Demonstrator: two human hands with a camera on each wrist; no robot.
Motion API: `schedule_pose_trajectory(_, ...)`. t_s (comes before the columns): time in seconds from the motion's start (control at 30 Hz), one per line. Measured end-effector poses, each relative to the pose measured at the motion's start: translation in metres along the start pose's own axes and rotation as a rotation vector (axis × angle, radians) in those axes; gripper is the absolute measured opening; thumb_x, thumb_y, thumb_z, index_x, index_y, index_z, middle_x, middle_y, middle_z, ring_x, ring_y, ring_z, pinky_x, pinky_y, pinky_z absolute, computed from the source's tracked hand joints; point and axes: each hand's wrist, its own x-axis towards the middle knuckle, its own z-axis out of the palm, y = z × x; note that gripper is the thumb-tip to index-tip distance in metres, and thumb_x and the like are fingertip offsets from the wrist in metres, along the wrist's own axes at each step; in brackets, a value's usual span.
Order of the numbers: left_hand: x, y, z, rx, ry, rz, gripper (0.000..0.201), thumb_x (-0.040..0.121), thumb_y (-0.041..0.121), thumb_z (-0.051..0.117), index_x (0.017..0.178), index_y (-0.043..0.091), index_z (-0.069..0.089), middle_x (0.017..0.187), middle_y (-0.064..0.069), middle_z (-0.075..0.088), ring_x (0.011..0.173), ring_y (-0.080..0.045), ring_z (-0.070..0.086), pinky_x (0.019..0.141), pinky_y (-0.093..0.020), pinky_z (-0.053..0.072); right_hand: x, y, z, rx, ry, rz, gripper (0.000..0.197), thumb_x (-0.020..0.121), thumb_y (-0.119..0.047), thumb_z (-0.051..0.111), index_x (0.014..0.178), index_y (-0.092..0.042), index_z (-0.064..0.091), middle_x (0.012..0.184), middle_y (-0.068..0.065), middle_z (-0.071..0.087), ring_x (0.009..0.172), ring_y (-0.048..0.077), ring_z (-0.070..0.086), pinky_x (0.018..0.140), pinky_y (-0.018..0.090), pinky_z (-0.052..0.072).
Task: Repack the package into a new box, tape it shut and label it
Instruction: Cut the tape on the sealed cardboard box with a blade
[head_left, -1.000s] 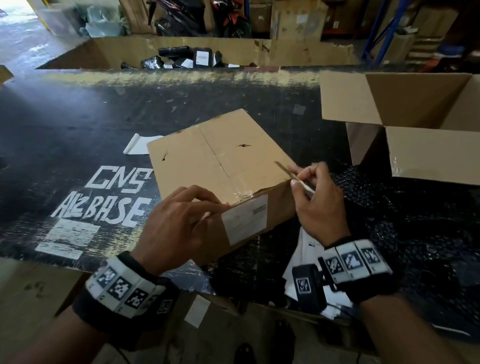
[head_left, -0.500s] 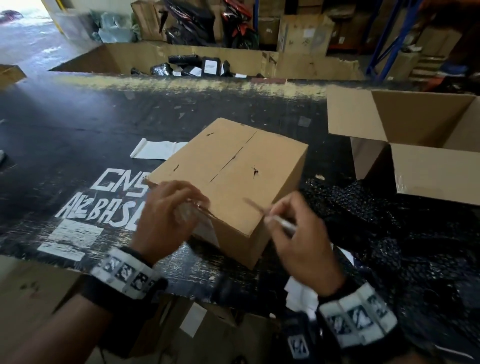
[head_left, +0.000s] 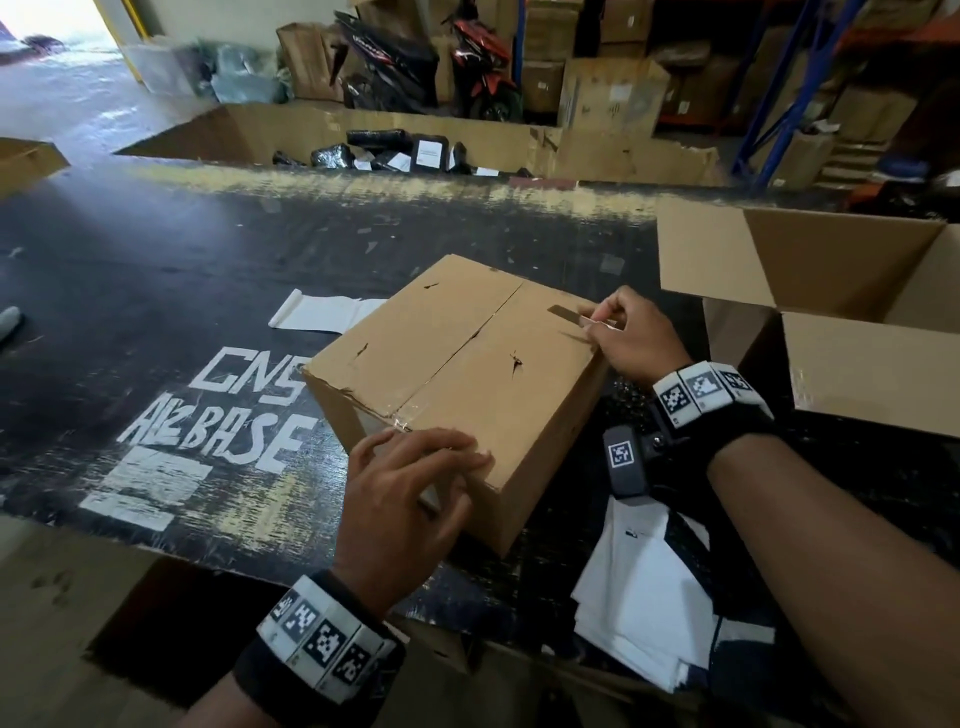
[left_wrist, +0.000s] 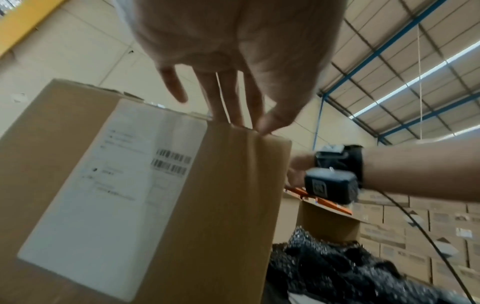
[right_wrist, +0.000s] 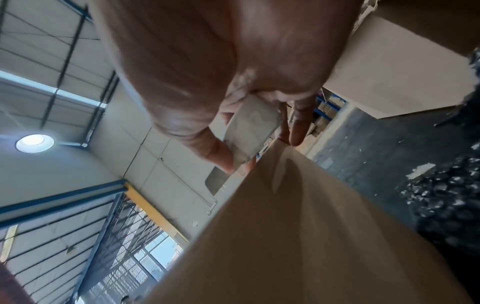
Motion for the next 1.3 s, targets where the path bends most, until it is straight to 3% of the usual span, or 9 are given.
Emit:
schedule_pose_trajectory(0.23,-0.002,-0.015,-0.02,0.001,-0.047,-0.021,0.037,0.082,0.059,0.073,0.101,0.027,0.072,0.115,0.017,0.065,0.103,-0.001,0.063,0.086,-0.029,0.056,-0.044,0.023,0.008,-0.007,0.055,-0.05,0.021,0.09,-0.02,0.066,0.082,-0.029,0.049,0.121,-0.022,0.066,0.125,0.02,0.055,0.105,0.042,0.046)
schedule_pose_trajectory(0.47,0.005,-0.081,-0.053,-0.07,-0.074,-0.107,0.037,0.085,0.044,0.064,0.117,0.026,0.07,0.135,0.018,0.062,0.144,-0.008,0.042,0.111,-0.036,0.041,-0.118,0.015,0.029,-0.005,0.115,-0.159,0.027,0.088,-0.018,0.066,0.084,-0.031,0.044,0.131,-0.025,0.064,0.113,0.018,0.053,0.091,0.033,0.042)
schedule_pose_trajectory(0.63,0.015,-0.109,-0.055,-0.222,-0.002,-0.228,0.041,0.089,0.016,0.058,0.129,0.024,0.067,0.133,0.017,0.067,0.126,-0.004,0.061,0.105,-0.041,0.053,-0.175,0.002,0.049,-0.006,0.073,-0.202,0.025,0.087,-0.019,0.067,0.085,-0.03,0.044,0.132,-0.016,0.061,0.1,-0.001,0.05,0.08,0.003,0.037)
schedule_pose_trajectory(0.77,0.038,-0.122,-0.056,-0.262,-0.018,-0.277,0.039,0.093,-0.001,0.061,0.123,0.023,0.069,0.124,0.013,0.072,0.116,-0.005,0.067,0.099,-0.043,0.057,-0.2,-0.008,0.055,0.002,-0.008,-0.199,0.024,0.088,-0.025,0.066,0.085,-0.033,0.044,0.132,-0.021,0.058,0.102,-0.008,0.05,0.075,-0.002,0.037)
schedule_pose_trajectory(0.9,0.063,-0.126,-0.062,-0.197,-0.029,-0.286,0.018,0.095,0.027,0.071,0.112,0.028,0.07,0.126,0.015,0.062,0.111,-0.011,0.068,0.09,-0.043,0.06,-0.208,-0.012,0.058,-0.008,-0.074,-0.194,0.02,0.087,-0.03,0.065,0.087,-0.036,0.046,0.131,-0.032,0.052,0.103,-0.007,0.054,0.077,-0.002,0.038)
schedule_pose_trajectory(1.03,0.089,-0.114,-0.057,-0.038,-0.037,-0.459,0.043,0.093,0.039,0.069,0.134,0.024,0.062,0.133,0.005,0.053,0.11,-0.02,0.066,0.095,-0.041,0.056,-0.195,-0.011,0.044,0.048,-0.13,-0.199,0.02,0.087,-0.025,0.068,0.088,-0.033,0.05,0.126,-0.035,0.058,0.107,-0.003,0.06,0.085,0.016,0.046)
schedule_pose_trajectory(1.07,0.095,-0.109,-0.054,0.029,-0.051,-0.493,0.046,0.092,0.039,0.069,0.134,0.022,0.063,0.132,0.003,0.055,0.111,-0.021,0.064,0.097,-0.041,0.053,-0.19,-0.011,0.039,0.063,-0.138,-0.201,0.019,0.087,-0.023,0.069,0.088,-0.03,0.052,0.124,-0.034,0.06,0.107,-0.003,0.062,0.086,0.021,0.048)
schedule_pose_trajectory(1.2,0.109,-0.097,-0.044,0.167,-0.028,-0.545,0.035,0.086,0.045,0.07,0.11,0.02,0.072,0.113,0.002,0.058,0.109,-0.021,0.059,0.089,-0.034,0.048,-0.17,-0.02,0.016,0.071,-0.048,-0.267,0.019,0.084,-0.017,0.073,0.079,-0.025,0.056,0.099,-0.018,0.066,0.093,0.002,0.064,0.072,0.009,0.046)
schedule_pose_trajectory(1.3,0.116,-0.098,-0.042,0.138,0.023,-0.604,0.034,0.082,0.048,0.071,0.102,0.021,0.071,0.11,0.0,0.061,0.113,-0.023,0.056,0.097,-0.041,0.051,-0.151,-0.038,0.0,0.047,0.01,-0.309,0.017,0.082,-0.021,0.073,0.079,-0.025,0.058,0.08,-0.008,0.063,0.076,0.011,0.063,0.066,0.025,0.051)
